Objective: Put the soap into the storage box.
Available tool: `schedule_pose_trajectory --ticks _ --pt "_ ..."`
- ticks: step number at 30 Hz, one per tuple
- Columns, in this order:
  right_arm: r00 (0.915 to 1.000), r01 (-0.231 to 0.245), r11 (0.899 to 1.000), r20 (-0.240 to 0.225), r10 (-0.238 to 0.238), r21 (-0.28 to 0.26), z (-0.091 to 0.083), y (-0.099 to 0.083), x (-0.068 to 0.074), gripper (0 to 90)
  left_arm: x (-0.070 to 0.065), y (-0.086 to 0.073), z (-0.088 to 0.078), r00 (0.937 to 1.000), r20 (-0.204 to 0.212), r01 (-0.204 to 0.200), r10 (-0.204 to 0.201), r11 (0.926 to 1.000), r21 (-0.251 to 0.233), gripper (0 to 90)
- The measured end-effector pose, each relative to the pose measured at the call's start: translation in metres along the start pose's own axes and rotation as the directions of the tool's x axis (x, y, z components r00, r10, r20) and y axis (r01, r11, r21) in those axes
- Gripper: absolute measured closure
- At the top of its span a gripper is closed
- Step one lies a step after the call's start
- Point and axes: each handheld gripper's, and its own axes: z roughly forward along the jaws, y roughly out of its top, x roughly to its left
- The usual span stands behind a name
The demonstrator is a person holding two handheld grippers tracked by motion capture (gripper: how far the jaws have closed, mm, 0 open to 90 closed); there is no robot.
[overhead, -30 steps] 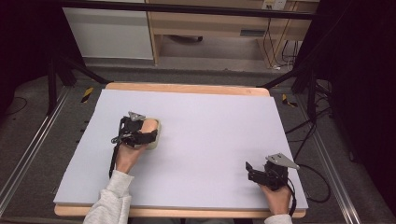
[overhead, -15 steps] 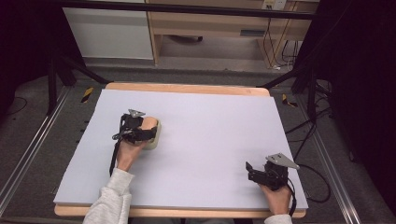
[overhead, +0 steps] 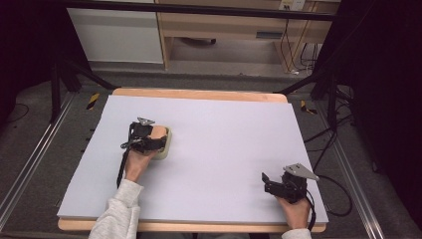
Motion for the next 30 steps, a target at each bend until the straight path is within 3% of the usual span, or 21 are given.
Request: schedule_pose_trajectory --ticks 30 --pt "1.0 -0.003 1.0 -0.001 0.003 0.001 0.0 0.0 0.0 9.8 0.001 -0.006 0.014 0.9999 -0.01 -0.007 0.007 0.9996 0.029 31.4"
